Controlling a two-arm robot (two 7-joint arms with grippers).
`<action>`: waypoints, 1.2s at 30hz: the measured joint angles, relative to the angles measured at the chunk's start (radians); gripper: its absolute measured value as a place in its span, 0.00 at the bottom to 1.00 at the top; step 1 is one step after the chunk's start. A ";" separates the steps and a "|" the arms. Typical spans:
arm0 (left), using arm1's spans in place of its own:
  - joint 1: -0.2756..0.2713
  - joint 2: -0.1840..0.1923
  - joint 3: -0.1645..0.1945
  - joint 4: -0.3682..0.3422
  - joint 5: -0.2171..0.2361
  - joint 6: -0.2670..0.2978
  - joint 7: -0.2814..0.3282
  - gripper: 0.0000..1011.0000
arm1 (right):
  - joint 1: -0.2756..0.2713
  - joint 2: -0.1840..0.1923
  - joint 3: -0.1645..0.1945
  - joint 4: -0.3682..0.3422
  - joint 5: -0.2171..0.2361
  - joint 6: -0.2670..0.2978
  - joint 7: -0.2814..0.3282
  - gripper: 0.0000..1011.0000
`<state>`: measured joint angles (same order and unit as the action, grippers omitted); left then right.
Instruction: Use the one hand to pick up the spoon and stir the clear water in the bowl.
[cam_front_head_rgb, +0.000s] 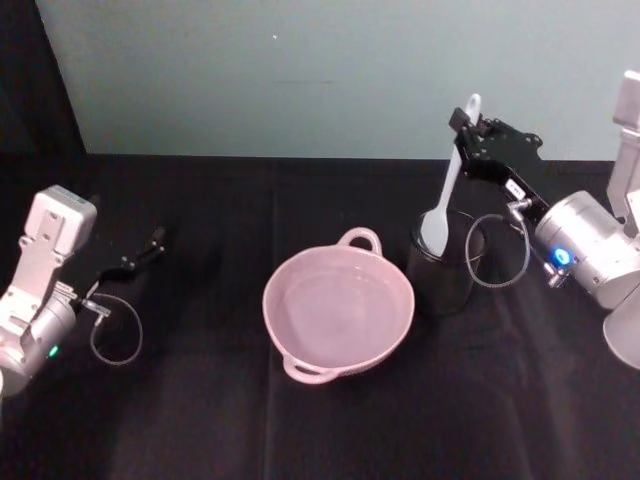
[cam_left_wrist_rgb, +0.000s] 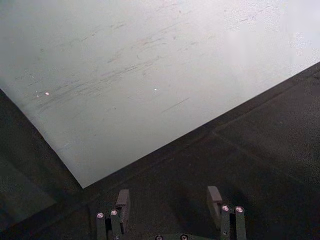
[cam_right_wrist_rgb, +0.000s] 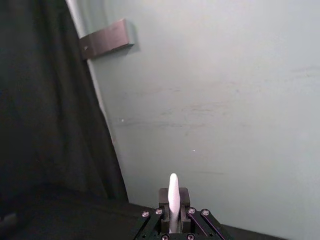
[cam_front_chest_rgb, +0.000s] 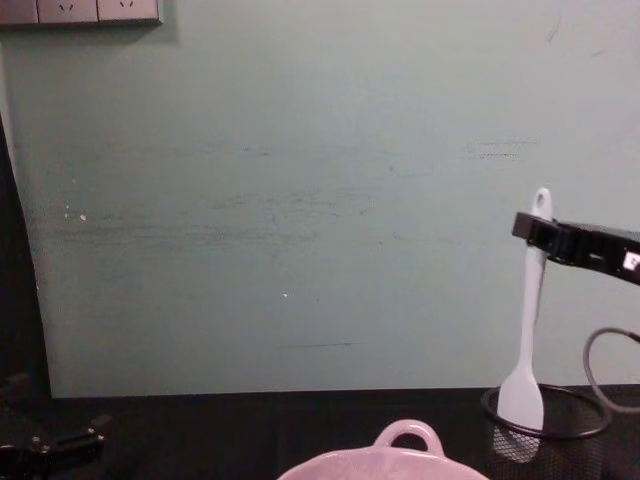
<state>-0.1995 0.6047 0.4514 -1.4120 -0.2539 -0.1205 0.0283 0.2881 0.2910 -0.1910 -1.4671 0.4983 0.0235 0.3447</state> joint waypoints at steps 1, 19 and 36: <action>0.000 0.000 0.000 0.000 0.000 0.000 0.000 1.00 | -0.002 -0.004 0.004 0.009 0.011 -0.003 0.000 0.12; 0.000 0.000 0.000 0.000 0.000 0.000 0.000 1.00 | 0.067 0.035 -0.016 0.152 0.150 0.082 0.084 0.12; 0.000 0.000 0.000 0.000 0.000 0.000 0.000 1.00 | 0.078 0.049 -0.022 0.210 0.237 0.090 0.104 0.16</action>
<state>-0.1995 0.6047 0.4514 -1.4120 -0.2539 -0.1205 0.0283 0.3662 0.3397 -0.2128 -1.2575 0.7355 0.1133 0.4485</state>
